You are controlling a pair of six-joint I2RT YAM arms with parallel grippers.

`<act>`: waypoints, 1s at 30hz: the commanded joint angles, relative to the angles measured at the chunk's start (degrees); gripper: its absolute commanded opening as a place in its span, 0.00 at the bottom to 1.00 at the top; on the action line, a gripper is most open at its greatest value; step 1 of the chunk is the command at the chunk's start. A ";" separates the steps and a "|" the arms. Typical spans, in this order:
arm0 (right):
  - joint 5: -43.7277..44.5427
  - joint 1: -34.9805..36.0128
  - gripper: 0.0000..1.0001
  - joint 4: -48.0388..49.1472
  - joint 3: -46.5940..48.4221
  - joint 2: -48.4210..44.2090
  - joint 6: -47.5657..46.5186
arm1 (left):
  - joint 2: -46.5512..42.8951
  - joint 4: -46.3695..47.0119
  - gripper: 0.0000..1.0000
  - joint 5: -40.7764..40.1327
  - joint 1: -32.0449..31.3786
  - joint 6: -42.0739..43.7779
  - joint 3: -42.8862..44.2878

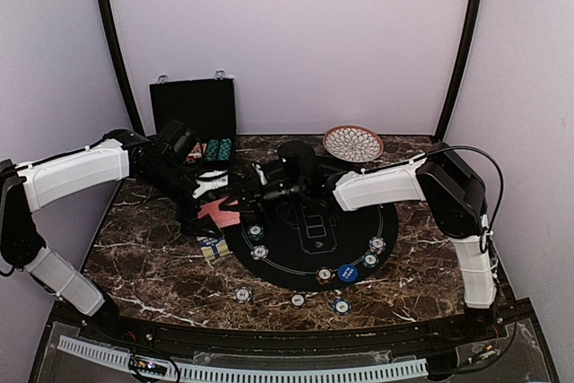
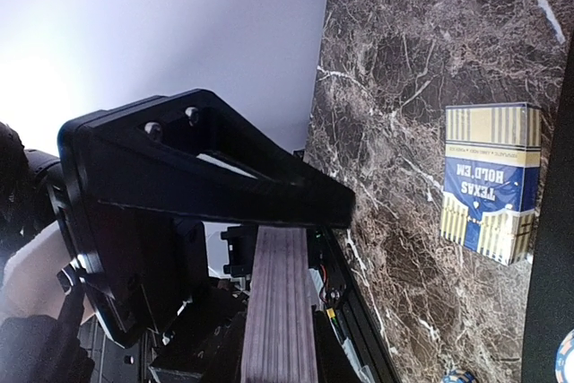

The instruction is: Distribute texas hold em gaming equipment

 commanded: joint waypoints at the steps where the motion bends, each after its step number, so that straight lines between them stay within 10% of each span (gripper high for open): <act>1: -0.94 0.54 0.07 5.24 0.68 0.59 0.76 | 1.86 -1.82 0.99 1.12 -1.50 1.25 1.96; 20: -1.12 0.45 0.05 6.01 1.30 2.39 1.79 | 2.09 3.99 0.74 -3.81 -2.69 0.21 0.62; 30: -1.13 0.54 0.05 6.51 1.49 2.50 2.29 | 2.65 2.58 0.87 -3.32 -3.23 0.69 0.18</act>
